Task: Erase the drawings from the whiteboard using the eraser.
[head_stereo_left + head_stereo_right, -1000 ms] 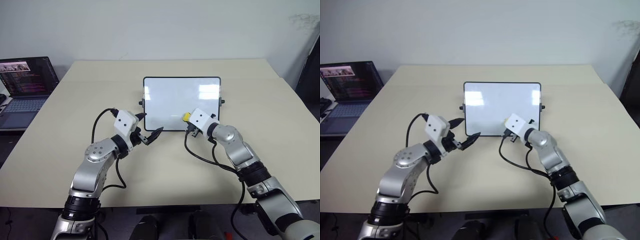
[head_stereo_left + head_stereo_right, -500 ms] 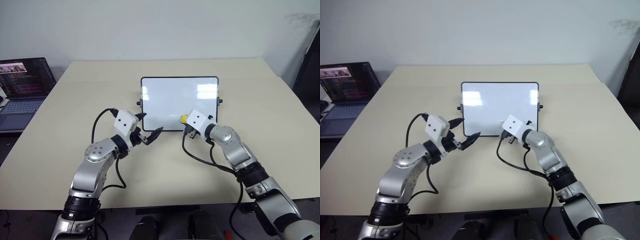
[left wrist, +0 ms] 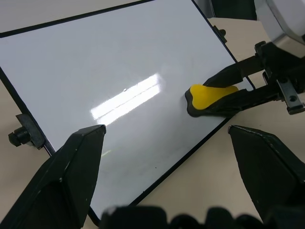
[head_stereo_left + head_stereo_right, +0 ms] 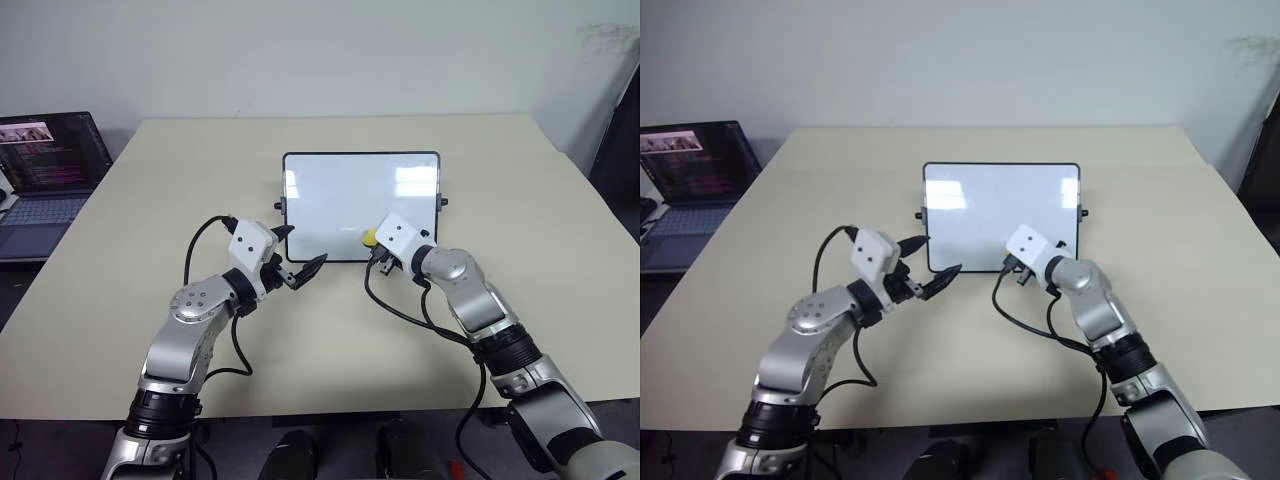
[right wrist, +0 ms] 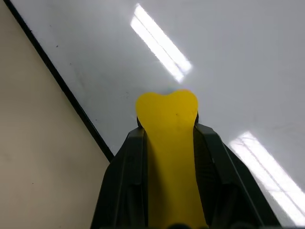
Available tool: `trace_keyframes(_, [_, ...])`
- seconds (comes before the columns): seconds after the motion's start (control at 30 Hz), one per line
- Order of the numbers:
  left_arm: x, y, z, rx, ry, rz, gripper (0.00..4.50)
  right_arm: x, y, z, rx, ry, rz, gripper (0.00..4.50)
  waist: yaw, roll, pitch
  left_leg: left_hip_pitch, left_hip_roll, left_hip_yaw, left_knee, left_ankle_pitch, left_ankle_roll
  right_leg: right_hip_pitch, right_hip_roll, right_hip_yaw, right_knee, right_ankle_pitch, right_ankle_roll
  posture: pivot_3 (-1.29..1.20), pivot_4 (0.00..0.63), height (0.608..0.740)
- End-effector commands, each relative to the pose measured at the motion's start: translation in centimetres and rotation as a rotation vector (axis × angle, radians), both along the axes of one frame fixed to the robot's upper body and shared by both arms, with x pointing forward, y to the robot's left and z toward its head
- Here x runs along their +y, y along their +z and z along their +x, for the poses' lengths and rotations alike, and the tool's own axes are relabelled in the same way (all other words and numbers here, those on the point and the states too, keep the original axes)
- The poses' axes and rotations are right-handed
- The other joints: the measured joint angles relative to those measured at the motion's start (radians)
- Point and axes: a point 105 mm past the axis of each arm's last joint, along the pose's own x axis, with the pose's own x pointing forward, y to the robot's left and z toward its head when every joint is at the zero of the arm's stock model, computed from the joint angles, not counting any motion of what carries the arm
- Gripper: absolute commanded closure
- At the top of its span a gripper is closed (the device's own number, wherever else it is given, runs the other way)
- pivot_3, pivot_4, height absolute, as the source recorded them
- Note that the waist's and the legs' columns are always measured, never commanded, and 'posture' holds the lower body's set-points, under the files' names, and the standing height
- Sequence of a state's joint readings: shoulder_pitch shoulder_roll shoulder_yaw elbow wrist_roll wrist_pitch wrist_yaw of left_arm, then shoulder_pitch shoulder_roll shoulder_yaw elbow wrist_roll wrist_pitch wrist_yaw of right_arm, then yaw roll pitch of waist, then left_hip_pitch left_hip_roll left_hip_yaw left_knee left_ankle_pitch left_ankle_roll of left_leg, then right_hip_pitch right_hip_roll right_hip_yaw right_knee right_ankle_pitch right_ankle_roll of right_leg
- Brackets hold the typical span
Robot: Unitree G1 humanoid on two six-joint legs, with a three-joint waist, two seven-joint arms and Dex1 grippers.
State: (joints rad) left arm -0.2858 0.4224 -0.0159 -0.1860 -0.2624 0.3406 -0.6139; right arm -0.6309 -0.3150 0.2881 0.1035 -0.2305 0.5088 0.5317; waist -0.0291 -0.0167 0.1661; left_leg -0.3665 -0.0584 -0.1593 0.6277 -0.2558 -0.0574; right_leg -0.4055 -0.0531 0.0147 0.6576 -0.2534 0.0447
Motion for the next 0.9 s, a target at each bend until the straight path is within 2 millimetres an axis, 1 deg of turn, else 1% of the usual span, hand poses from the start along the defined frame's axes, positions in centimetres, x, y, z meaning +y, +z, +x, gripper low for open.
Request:
trace_keyframes(0.03, [-0.7, 1.2, 0.0, -0.051, -0.025, -0.008, 0.00, -0.6, 2.4, -0.4, -0.035, -0.015, 0.051, 3.54, 0.000, 0.000, 0.000, 0.000, 0.000, 0.000, 0.000, 0.000, 0.000, 0.000, 0.000, 0.000, -0.001, 0.000, 0.000, 0.00, 0.150, 0.740])
trace_keyframes(0.2, [-0.6, 1.2, 0.2, -0.051, -0.025, -0.009, 0.00, -1.2, 4.1, -0.8, -0.045, -0.032, 0.070, 3.54, -0.002, 0.000, 0.001, -0.001, 0.000, 0.000, 0.000, -0.002, -0.002, -0.001, -0.001, 0.000, -0.001, -0.001, 0.001, 0.00, 0.150, 0.740])
trace_keyframes(0.47, [-0.8, 1.2, 0.2, -0.052, -0.035, -0.008, 0.00, -1.2, 4.7, -0.5, -0.048, -0.048, 0.086, 3.54, -0.002, 0.000, 0.001, -0.002, 0.000, 0.000, -0.001, -0.002, -0.002, -0.001, -0.001, 0.000, -0.004, -0.001, 0.000, 0.00, 0.150, 0.740])
trace_keyframes(0.57, [-0.8, 1.2, 0.1, -0.050, -0.041, -0.008, 0.00, -1.5, 5.0, -0.5, -0.051, -0.064, 0.096, 3.54, -0.001, 0.000, 0.001, -0.003, 0.001, 0.000, -0.001, -0.002, -0.002, -0.001, -0.001, -0.001, -0.006, 0.000, -0.001, 0.00, 0.150, 0.740])
trace_keyframes(0.7, [-1.7, 2.5, -0.4, -0.028, -0.095, -0.100, 0.00, -2.6, 5.5, -1.0, -0.035, -0.100, 0.119, 3.54, 0.000, 0.000, 0.001, -0.005, 0.000, -0.001, -0.001, -0.002, -0.003, -0.001, -0.001, -0.002, -0.008, 0.001, -0.003, 0.00, 0.150, 0.740])
trace_keyframes(0.9, [-2.1, 4.0, -0.6, -0.031, -0.156, -0.113, 0.00, -4.3, 6.8, -1.9, -0.012, -0.170, 0.161, 3.54, 0.000, 0.000, 0.001, -0.010, 0.000, -0.002, 0.000, -0.002, -0.004, -0.005, -0.001, -0.003, -0.010, 0.002, -0.002, 0.00, 0.150, 0.740])
